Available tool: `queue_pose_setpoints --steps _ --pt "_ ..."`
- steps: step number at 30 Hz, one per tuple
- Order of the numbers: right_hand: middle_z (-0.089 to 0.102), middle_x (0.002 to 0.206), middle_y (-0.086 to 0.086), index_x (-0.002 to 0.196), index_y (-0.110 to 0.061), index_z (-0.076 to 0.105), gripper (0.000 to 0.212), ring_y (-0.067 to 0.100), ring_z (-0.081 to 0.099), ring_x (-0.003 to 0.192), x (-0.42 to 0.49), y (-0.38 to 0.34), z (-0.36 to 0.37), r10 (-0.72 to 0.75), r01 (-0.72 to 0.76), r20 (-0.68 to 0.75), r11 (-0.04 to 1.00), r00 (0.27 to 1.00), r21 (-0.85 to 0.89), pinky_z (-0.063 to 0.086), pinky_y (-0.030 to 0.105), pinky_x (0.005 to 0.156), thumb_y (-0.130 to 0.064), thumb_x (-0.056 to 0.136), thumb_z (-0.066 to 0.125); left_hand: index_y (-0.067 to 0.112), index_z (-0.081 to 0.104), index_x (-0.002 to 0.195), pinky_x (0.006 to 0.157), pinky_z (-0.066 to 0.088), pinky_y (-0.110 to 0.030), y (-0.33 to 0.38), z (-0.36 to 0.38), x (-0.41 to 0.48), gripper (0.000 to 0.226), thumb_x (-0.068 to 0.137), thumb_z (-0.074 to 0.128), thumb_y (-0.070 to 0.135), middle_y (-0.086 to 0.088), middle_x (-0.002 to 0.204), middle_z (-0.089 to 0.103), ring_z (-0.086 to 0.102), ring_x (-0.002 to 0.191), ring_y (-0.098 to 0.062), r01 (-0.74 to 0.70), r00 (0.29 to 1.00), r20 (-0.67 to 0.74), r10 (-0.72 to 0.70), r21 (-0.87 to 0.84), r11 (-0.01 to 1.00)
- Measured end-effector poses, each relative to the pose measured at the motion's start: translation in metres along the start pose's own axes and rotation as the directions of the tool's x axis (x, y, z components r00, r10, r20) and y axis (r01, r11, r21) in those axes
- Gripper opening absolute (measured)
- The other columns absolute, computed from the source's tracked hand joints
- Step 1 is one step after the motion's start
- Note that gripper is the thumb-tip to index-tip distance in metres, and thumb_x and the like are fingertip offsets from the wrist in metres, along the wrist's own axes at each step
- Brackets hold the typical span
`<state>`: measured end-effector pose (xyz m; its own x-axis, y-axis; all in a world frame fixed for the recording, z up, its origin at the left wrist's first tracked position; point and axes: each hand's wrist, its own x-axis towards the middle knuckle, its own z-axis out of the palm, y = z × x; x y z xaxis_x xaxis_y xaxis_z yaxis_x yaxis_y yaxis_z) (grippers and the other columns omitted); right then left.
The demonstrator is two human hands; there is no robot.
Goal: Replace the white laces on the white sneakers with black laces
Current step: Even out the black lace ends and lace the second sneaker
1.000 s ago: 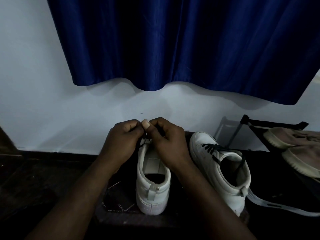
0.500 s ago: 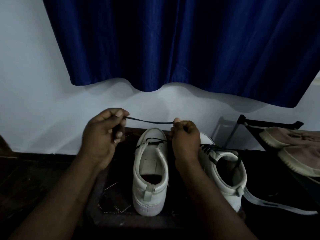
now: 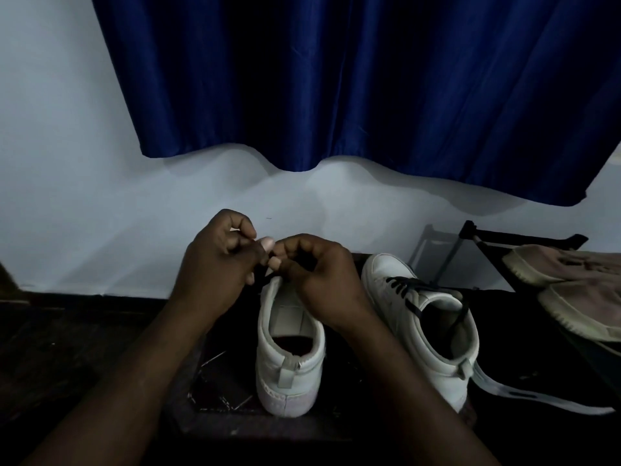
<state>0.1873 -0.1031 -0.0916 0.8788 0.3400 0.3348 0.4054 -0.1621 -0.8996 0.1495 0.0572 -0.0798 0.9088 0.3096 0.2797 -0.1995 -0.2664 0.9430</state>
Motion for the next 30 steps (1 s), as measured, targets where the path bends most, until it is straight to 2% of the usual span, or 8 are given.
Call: queue_pose_setpoints --steps 3,5,7,10,15,19,24,30 --pt "0.075 0.080 -0.007 0.086 -0.022 0.074 0.011 0.011 0.071 0.076 0.001 0.000 0.001 -0.024 0.006 -0.246 0.997 0.969 -0.074 0.059 0.038 0.076 -0.013 0.093 0.074 0.015 0.061 0.093 0.047 0.038 -0.018 0.001 -0.004 0.002 0.013 0.094 0.073 0.022 -0.005 0.065 0.069 0.050 0.048 -0.015 0.029 0.998 -0.058 -0.032 -0.056 0.998" --pt "0.073 0.077 -0.008 0.085 -0.026 0.072 0.009 0.010 0.069 0.073 0.007 0.007 -0.006 0.057 -0.062 -0.512 0.998 0.857 0.006 0.058 0.038 0.076 -0.019 0.091 0.073 0.015 0.064 0.090 0.045 0.036 -0.018 0.001 -0.010 0.003 0.008 0.095 0.070 0.017 -0.002 0.062 0.065 0.048 0.048 -0.013 0.064 0.994 -0.081 -0.075 -0.136 0.989" --pt "0.073 0.076 -0.007 0.085 -0.029 0.071 0.005 0.015 0.068 0.073 0.013 0.016 -0.017 0.210 -0.140 -0.629 0.977 0.749 0.160 0.060 0.050 0.080 -0.026 0.089 0.072 0.016 0.063 0.088 0.044 0.034 -0.020 0.002 -0.015 0.003 0.010 0.097 0.066 0.012 -0.002 0.061 0.062 0.048 0.049 -0.013 0.094 0.991 -0.072 -0.113 -0.233 0.968" --pt "0.073 0.077 -0.006 0.085 -0.026 0.072 0.007 0.015 0.066 0.073 0.013 0.020 -0.020 0.245 -0.166 -0.547 0.968 0.800 0.190 0.060 0.054 0.083 -0.023 0.091 0.074 0.015 0.063 0.087 0.045 0.038 -0.022 0.001 -0.015 0.001 0.012 0.097 0.063 0.008 -0.006 0.066 0.066 0.054 0.052 -0.016 0.119 0.992 -0.015 -0.128 -0.284 0.952" --pt "0.074 0.082 -0.006 0.092 -0.018 0.073 0.008 0.011 0.068 0.078 0.007 0.007 -0.005 0.063 -0.015 -0.379 0.991 0.923 0.130 0.057 0.032 0.077 -0.011 0.095 0.072 0.023 0.074 0.109 0.053 0.048 -0.026 0.005 0.002 -0.005 0.017 0.100 0.063 0.013 -0.006 0.086 0.077 0.061 0.062 -0.019 0.085 0.992 0.103 -0.069 -0.163 0.983" --pt "0.076 0.086 -0.005 0.093 -0.017 0.073 0.010 0.013 0.072 0.082 0.003 0.002 0.001 -0.002 0.025 -0.244 0.996 0.970 0.091 0.059 0.031 0.078 -0.008 0.096 0.071 0.028 0.076 0.113 0.085 0.060 -0.045 0.004 0.011 -0.009 0.024 0.099 0.065 0.011 -0.003 0.092 0.079 0.075 0.087 -0.026 0.079 0.982 0.180 -0.062 -0.089 0.993" --pt "0.078 0.089 -0.002 0.096 -0.016 0.076 0.009 0.021 0.073 0.084 0.002 0.000 0.001 0.011 0.021 -0.235 0.991 0.972 0.135 0.059 0.032 0.079 -0.008 0.094 0.074 0.025 0.080 0.096 0.068 0.057 -0.039 -0.002 0.009 -0.006 0.017 0.096 0.069 0.013 -0.002 0.083 0.079 0.072 0.070 -0.025 0.087 0.996 0.029 -0.086 -0.056 0.995" --pt "0.070 0.121 -0.017 0.133 -0.035 0.064 0.042 0.003 0.066 0.108 0.004 0.002 -0.002 0.028 -0.027 -0.163 1.000 0.986 0.013 0.055 0.027 0.094 -0.018 0.096 0.072 0.017 0.076 0.113 0.073 0.057 -0.029 0.002 0.000 0.003 0.018 0.099 0.065 0.018 -0.001 0.105 0.079 0.074 0.081 -0.023 0.107 0.951 -0.225 -0.213 -0.407 0.907"
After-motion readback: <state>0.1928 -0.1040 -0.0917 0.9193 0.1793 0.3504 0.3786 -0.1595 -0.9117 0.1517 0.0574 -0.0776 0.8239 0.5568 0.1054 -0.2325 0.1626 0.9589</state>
